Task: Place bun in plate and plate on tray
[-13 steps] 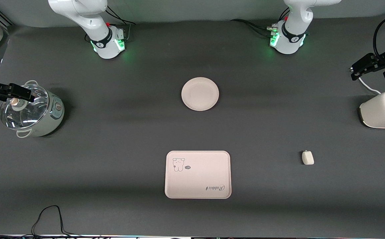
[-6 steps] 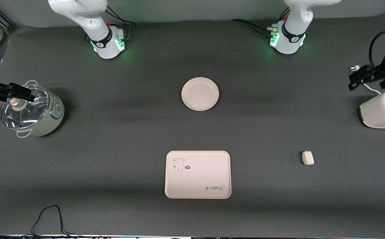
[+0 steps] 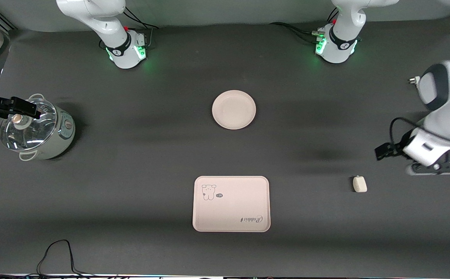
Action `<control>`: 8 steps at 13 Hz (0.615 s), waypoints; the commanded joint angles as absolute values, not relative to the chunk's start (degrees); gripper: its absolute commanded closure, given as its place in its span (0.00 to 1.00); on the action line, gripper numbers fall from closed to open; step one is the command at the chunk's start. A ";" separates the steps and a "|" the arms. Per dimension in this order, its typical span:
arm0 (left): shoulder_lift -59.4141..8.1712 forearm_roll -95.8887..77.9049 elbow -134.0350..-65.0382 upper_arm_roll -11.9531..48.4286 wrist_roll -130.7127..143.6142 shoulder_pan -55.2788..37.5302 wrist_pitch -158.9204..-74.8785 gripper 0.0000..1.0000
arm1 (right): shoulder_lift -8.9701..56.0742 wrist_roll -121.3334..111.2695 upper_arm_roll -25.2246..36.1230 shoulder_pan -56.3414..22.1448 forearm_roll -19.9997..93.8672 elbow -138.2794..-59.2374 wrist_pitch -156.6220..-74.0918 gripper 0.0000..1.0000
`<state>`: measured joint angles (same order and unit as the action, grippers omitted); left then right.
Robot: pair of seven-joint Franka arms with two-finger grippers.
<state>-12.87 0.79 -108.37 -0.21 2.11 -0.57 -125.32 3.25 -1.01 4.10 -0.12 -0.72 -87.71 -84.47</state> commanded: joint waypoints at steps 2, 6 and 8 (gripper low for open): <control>-20.45 0.53 -111.80 -0.26 1.58 -1.14 -138.21 0.00 | 2.64 -2.20 4.66 -0.79 -1.41 -88.33 -84.90 0.00; -29.33 1.05 -113.82 -0.26 1.58 -0.79 -152.29 0.00 | 2.81 -2.20 4.66 -0.79 -1.41 -88.33 -84.99 0.00; -32.07 1.14 -115.04 -0.26 1.58 -0.79 -158.18 0.01 | 2.81 -2.20 4.66 -0.79 -1.41 -88.33 -84.99 0.00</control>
<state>-30.72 0.89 -113.85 0.00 2.06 -0.62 -153.93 3.30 -1.02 4.10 -0.12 -0.72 -87.77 -84.47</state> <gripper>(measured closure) 0.000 0.000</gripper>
